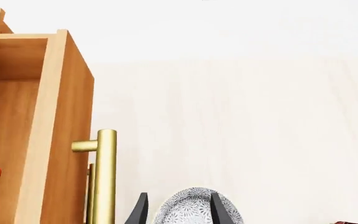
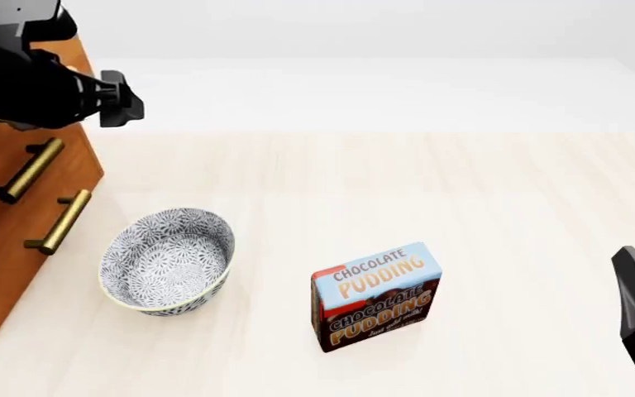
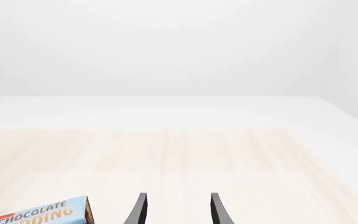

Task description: Put the butter at the back in the top drawer of the cabinet and close it.

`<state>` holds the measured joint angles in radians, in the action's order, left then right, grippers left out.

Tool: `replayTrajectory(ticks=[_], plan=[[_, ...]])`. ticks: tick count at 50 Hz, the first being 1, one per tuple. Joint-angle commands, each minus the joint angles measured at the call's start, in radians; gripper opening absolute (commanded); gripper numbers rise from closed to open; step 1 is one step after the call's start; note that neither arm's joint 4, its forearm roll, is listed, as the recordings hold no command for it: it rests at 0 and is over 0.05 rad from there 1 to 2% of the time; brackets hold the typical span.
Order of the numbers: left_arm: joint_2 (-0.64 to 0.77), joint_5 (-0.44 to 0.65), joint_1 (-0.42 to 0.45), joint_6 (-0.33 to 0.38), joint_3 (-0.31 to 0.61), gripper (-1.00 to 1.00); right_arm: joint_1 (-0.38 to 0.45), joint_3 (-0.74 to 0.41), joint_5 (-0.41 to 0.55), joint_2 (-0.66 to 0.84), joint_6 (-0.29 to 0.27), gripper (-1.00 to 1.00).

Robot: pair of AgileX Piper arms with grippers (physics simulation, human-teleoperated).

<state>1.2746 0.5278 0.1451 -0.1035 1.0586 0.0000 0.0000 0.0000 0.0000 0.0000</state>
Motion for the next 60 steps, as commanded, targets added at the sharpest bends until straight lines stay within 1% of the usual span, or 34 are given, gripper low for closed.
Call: replayTrajectory(ticks=[1,13,16,21,31,60], plan=[[-0.006,-0.005,-0.048,0.001,-0.017,1.00,0.000,0.000,0.000,0.000,0.000,1.00],[-0.003,-0.021,-0.089,0.013,-0.028,1.00,0.000,0.000,0.000,0.000,0.000,1.00],[0.008,-0.027,-0.081,-0.006,-0.027,1.00,0.000,0.000,0.000,0.000,0.000,1.00],[0.008,-0.029,-0.118,0.015,-0.030,1.00,0.000,0.000,0.000,0.000,0.000,1.00],[0.017,-0.035,-0.160,0.043,-0.026,1.00,0.000,0.000,0.000,0.000,0.000,1.00],[0.070,-0.062,-0.232,0.076,-0.015,1.00,0.000,0.000,0.000,0.000,0.000,1.00]])
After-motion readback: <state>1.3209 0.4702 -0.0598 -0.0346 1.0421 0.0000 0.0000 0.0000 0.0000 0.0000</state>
